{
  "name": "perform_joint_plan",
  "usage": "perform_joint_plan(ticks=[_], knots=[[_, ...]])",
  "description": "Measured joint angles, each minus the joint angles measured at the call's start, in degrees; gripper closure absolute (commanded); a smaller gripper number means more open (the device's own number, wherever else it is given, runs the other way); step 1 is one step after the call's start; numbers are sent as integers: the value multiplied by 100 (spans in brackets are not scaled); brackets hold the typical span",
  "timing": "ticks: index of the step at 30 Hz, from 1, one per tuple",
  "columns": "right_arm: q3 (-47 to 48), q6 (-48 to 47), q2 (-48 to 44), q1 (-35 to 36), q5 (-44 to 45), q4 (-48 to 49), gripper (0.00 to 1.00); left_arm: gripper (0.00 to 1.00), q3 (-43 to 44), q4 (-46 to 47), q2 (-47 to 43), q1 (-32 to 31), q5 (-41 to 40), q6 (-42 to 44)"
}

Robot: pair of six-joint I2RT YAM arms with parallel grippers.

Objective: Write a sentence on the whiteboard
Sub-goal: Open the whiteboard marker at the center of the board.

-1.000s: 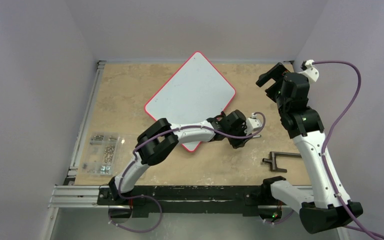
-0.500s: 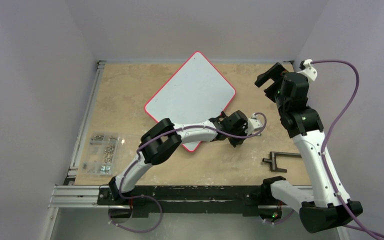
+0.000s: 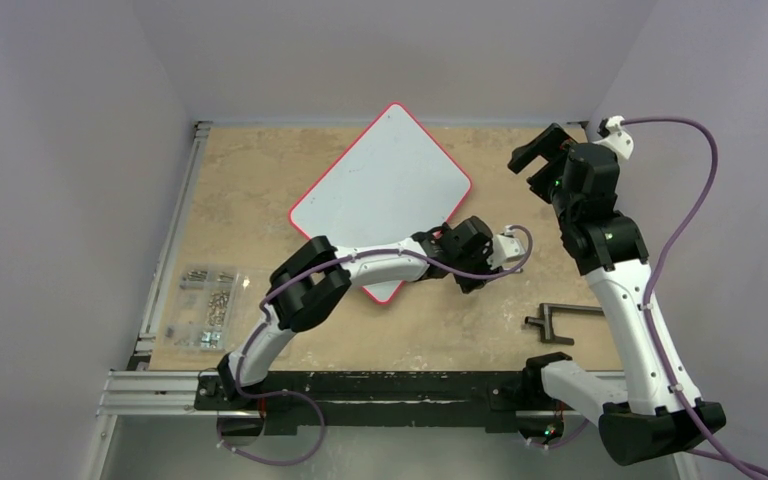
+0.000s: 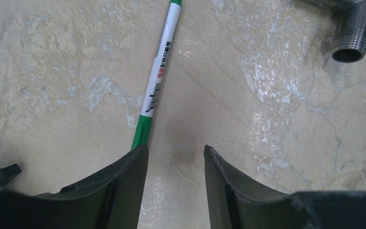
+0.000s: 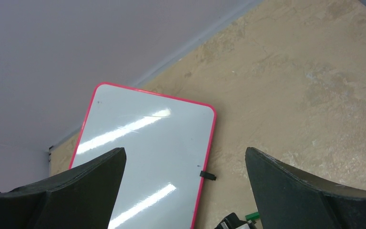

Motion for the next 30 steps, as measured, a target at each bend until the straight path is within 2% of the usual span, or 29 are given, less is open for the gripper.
perform_joint_plan(ticks=[6, 14, 18, 23, 30], knots=[[15, -22, 0, 0, -90, -4, 1, 46, 476, -254, 155, 11, -129, 254], [57, -46, -28, 0, -168, -7, 1, 49, 1384, -426, 907, 138, -96, 293], [57, -48, -28, 0, -232, -7, 1, 62, 1488, -570, 1102, 212, -11, 208], [57, -46, -28, 2, -278, -9, 1, 100, 1510, -688, 1102, 232, 122, 87], [57, -48, -28, 0, -295, -9, 1, 100, 1419, -654, 1051, 234, 323, -61]])
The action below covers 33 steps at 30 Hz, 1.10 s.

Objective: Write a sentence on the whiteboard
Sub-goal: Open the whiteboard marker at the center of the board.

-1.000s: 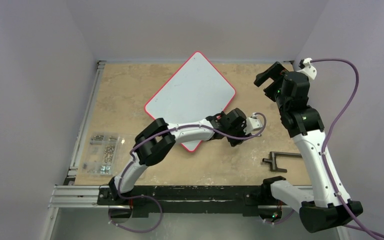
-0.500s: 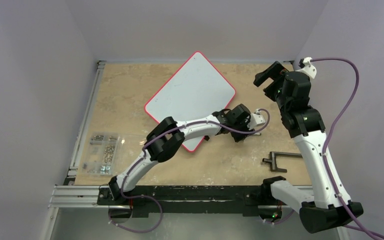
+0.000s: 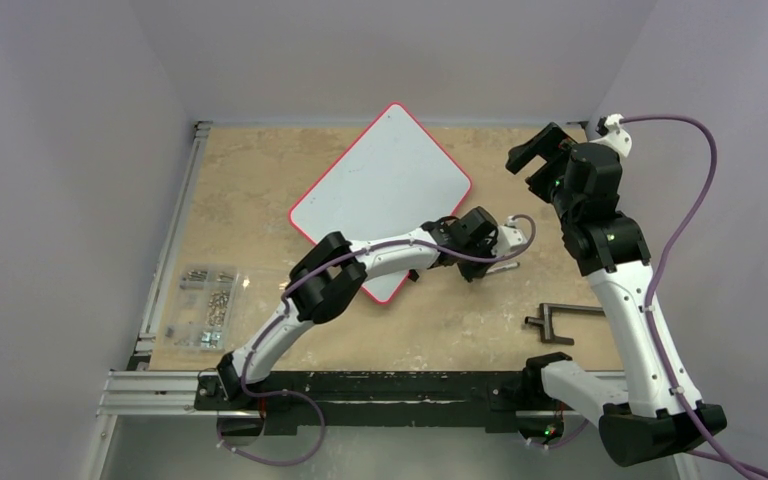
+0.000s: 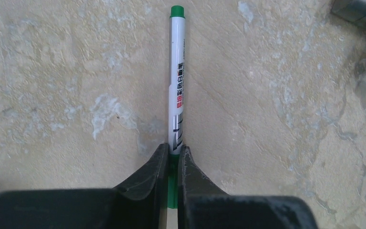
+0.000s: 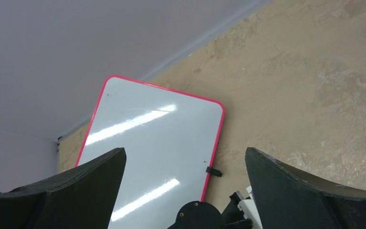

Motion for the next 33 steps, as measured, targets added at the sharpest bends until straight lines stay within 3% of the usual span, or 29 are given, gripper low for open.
perform_joint_plan(ticks=[11, 20, 33], knots=[[-9, -205, -184, 0, -356, 59, 1, 100, -1276, 26, -1456, 164, 680, -802], [-254, -472, -704, 2, -1596, 745, 1, 100, -1703, 68, -3248, 734, 975, -957], [-269, -446, -466, 0, -3823, 1615, 1, 100, -2269, -627, -4660, 1624, 1121, -769]])
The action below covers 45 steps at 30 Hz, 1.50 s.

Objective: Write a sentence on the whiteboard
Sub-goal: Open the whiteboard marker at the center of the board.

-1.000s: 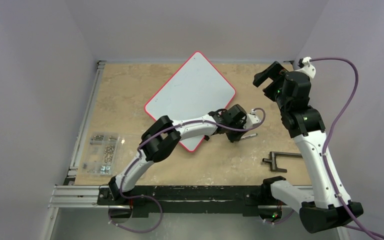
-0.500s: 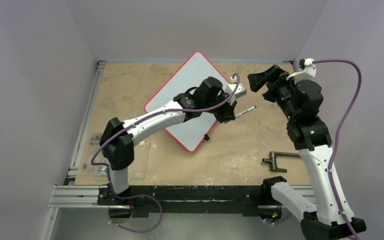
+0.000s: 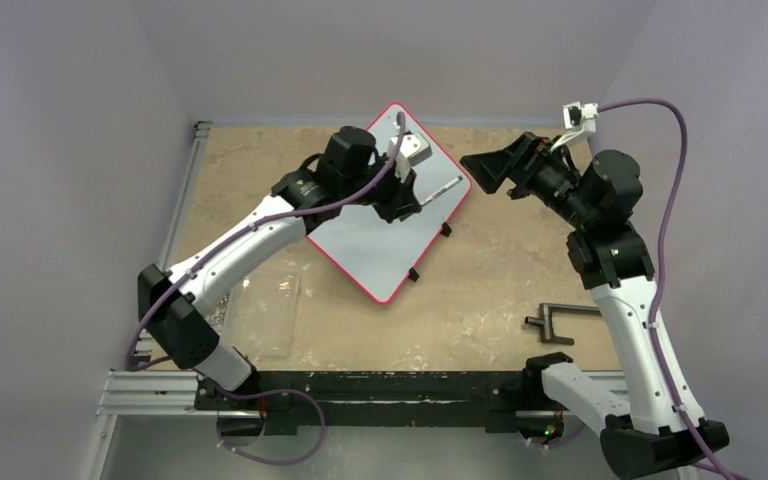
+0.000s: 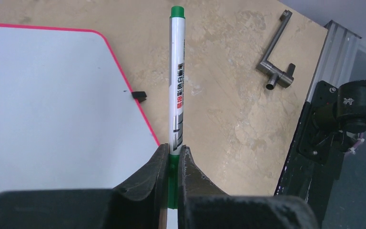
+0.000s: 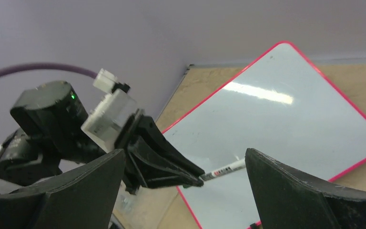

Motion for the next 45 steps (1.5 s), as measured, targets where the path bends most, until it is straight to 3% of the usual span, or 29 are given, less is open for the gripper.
perform_joint_plan(ticks=[9, 21, 30, 36, 43, 45], knots=[[-315, 168, 420, 0, -1805, 822, 9, 100, 61, -422, -1008, 319, 380, 476], [-498, 629, 931, 0, -3235, 2004, 20, 100, 833, -962, -907, 389, 1246, 850], [-629, 780, 1106, 17, -3519, 2317, 44, 100, 1222, -992, -439, 389, 1624, 817], [-710, 839, 1191, 85, -3532, 2385, 54, 100, 1565, -1095, -114, 389, 1886, 822], [-752, 905, 1209, 151, -3567, 2485, 96, 100, 1764, -1250, 39, 389, 2153, 831], [-758, 925, 1231, 151, -3604, 2516, 100, 100, 1805, -1307, 76, 389, 2186, 839]])
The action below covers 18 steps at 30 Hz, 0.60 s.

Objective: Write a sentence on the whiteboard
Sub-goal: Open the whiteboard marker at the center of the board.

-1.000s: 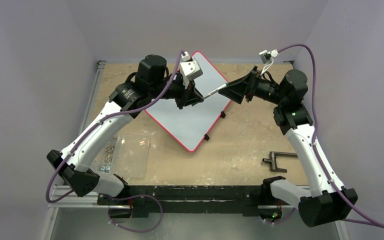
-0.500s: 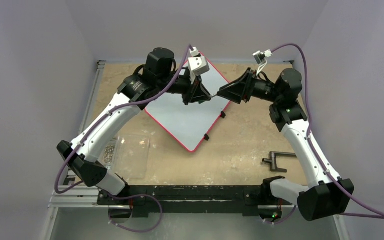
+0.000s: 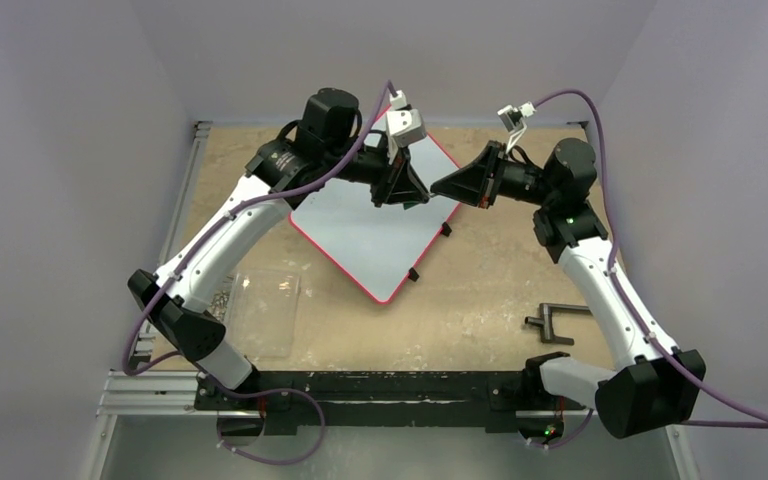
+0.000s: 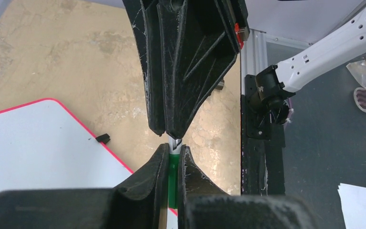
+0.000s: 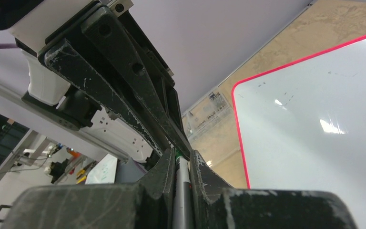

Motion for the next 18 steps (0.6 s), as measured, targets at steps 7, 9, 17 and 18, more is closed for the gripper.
perform_joint_plan(ticks=[7, 9, 17, 18], knots=[[-26, -2, 35, 11, -4, -11, 100, 30, 35, -107, 33, 9, -39, 39], [-26, -7, 35, 11, 0, -33, 100, 25, 44, -127, 31, 9, -127, 28], [-26, -20, 24, 11, 55, -48, 100, 35, -39, -361, -85, 146, -557, 92], [-26, -17, 22, 11, 52, -46, 100, 40, -59, -400, -114, 177, -555, 127]])
